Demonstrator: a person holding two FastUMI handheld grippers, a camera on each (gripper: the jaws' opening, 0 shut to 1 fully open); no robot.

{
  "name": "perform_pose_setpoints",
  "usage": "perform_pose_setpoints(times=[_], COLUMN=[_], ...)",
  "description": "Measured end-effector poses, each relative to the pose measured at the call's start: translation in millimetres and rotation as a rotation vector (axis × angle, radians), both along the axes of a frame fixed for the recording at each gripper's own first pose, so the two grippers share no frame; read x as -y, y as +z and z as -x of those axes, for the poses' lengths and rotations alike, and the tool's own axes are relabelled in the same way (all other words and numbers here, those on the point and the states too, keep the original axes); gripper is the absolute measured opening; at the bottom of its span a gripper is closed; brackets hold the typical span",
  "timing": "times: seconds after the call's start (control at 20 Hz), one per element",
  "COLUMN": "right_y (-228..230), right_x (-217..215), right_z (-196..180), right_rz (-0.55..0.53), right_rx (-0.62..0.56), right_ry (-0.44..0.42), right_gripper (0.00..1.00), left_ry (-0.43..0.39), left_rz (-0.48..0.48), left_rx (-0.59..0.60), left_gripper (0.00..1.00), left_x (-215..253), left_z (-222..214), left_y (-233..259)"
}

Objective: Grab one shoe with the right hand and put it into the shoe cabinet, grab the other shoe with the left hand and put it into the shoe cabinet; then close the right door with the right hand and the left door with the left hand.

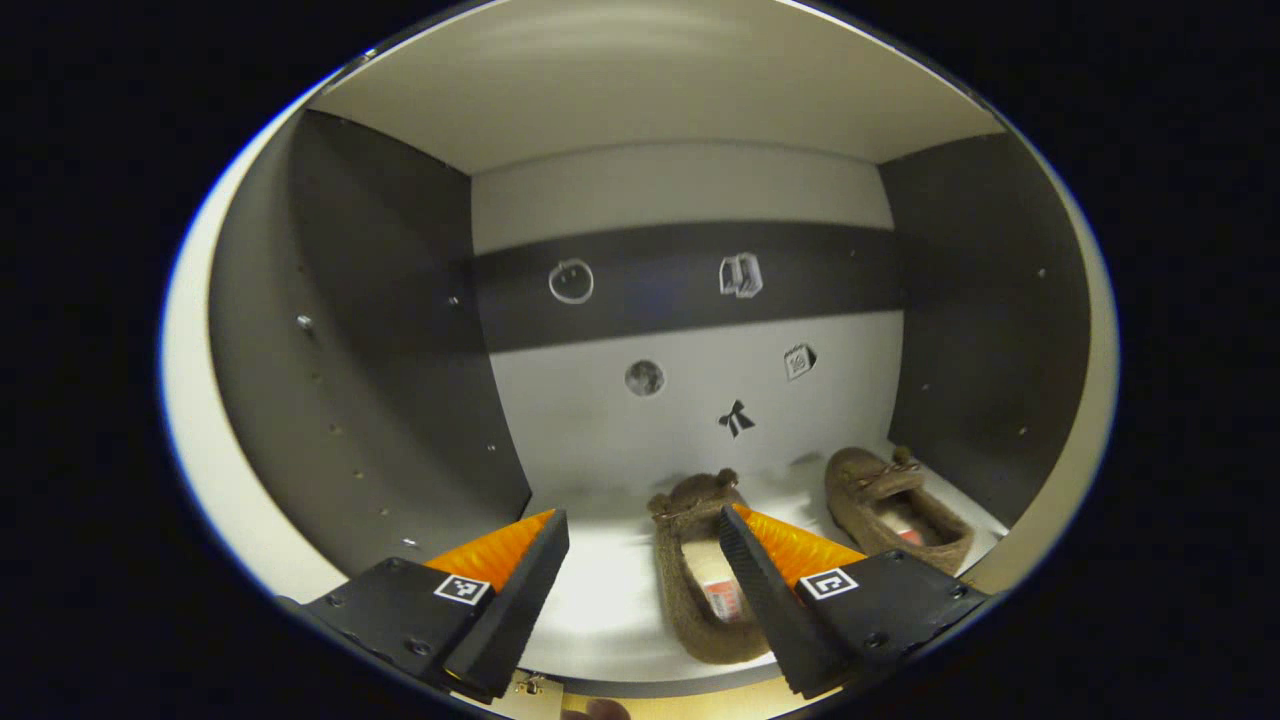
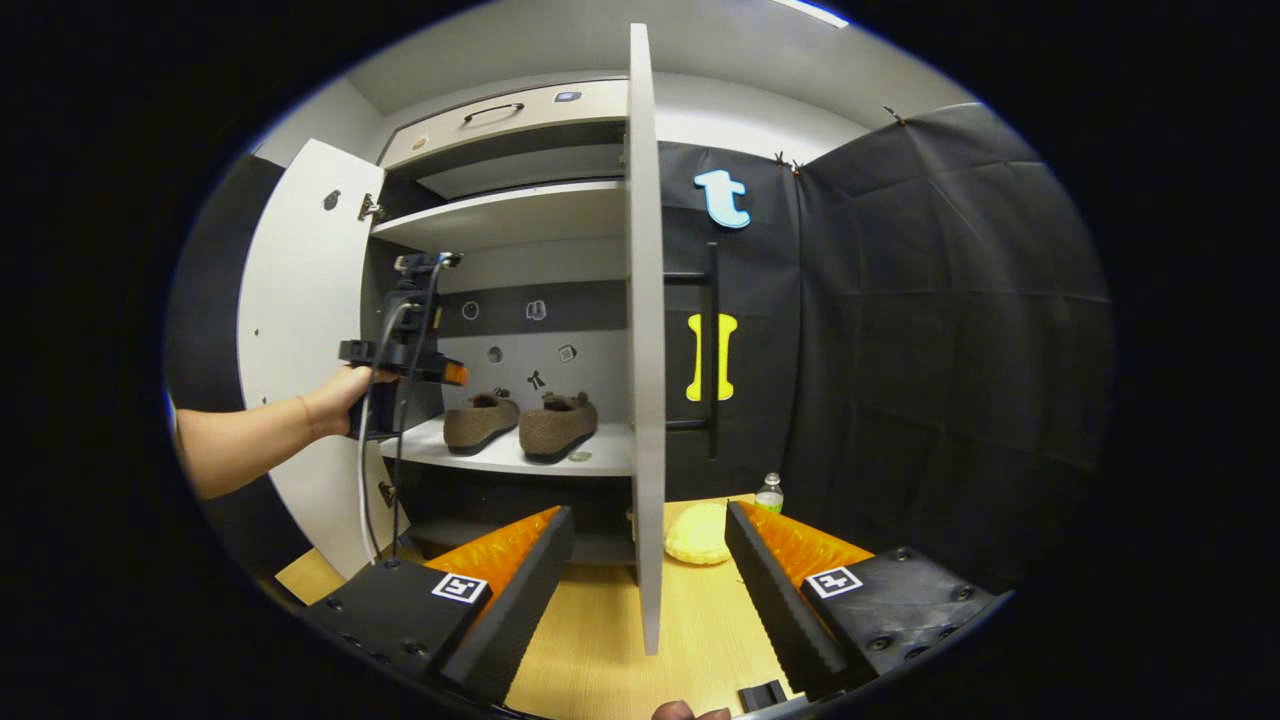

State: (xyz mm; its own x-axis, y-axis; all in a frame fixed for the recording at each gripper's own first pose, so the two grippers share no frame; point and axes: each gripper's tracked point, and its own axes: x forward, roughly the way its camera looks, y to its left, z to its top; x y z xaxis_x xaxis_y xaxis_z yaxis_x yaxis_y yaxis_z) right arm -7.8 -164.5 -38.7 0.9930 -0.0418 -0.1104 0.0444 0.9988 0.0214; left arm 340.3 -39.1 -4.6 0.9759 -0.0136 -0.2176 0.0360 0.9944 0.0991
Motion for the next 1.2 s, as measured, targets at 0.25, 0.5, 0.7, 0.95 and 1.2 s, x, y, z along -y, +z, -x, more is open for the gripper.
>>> perform_pose_setpoints(times=[0.25,0.5,0.7,0.95,1.2], right_y=[23,38,46,54,53], right_x=[42,84,101,94,88], right_z=[-12,-30,-51,-68,-67], right_rz=[-0.003,-0.011,-0.002,-0.023,-0.024], right_rx=[0.029,0.041,0.047,0.059,0.076], right_ry=[-0.075,-0.144,-0.155,-0.127,-0.124], right_gripper=[0.99,0.99,0.98,0.98,0.97], left_ry=[-0.037,-0.047,-0.039,-0.072,-0.095], left_rz=[0.059,0.088,0.077,0.086,0.088], left_rx=[0.145,0.222,0.228,0.201,0.184], left_gripper=[0.96,0.99,0.96,0.96,0.96], left_x=[11,23,27,33,36], left_z=[67,126,165,203,233], left_y=[47,64,58,48,36])
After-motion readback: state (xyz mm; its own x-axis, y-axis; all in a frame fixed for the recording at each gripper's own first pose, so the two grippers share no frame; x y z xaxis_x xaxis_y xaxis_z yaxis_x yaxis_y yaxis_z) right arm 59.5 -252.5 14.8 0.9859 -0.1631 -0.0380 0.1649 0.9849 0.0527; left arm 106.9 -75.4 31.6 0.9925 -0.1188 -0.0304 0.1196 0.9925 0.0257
